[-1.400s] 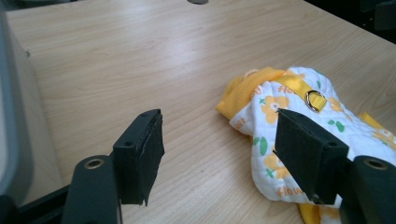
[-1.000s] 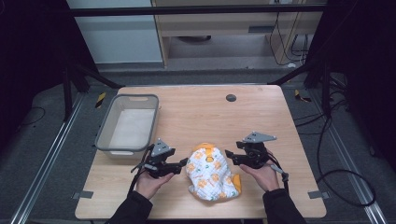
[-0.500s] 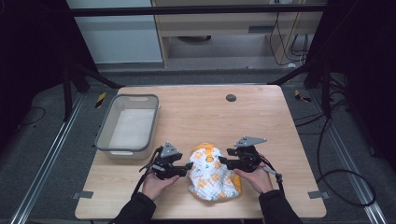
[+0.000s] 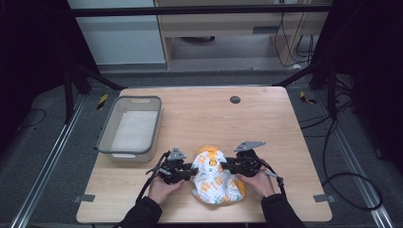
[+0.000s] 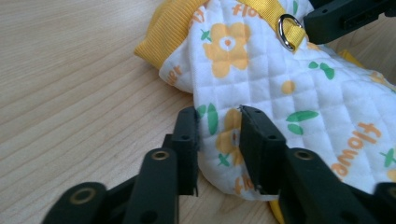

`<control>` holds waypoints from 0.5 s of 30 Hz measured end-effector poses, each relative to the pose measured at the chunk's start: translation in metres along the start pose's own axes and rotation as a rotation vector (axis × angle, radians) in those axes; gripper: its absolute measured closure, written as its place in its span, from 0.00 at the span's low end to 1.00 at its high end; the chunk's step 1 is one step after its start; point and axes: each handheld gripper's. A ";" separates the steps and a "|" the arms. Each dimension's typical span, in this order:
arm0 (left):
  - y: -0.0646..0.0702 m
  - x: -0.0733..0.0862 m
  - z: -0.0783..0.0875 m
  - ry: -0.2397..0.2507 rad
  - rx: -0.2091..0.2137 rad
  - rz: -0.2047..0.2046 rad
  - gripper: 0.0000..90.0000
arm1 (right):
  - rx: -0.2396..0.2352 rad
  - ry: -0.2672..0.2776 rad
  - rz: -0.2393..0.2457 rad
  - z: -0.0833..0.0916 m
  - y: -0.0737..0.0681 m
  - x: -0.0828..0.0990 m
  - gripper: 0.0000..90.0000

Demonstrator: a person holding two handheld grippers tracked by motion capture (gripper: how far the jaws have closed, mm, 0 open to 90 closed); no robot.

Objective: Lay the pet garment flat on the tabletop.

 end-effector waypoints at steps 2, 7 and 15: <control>0.000 0.000 0.000 -0.003 0.006 0.008 0.84 | -0.013 -0.005 -0.004 0.001 0.000 0.000 0.87; 0.000 0.000 0.002 -0.002 0.018 0.017 0.94 | -0.025 -0.017 -0.012 0.001 0.000 0.000 0.95; 0.003 -0.002 0.012 0.032 0.012 0.009 0.97 | -0.037 0.011 -0.006 0.008 -0.001 -0.001 0.98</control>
Point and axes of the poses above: each handheld gripper's, and its own axes: z roughly backward along the jaws, x roughly out of its underside, y roughly to its right, and after that the axes turned 6 degrees about z, right-handed
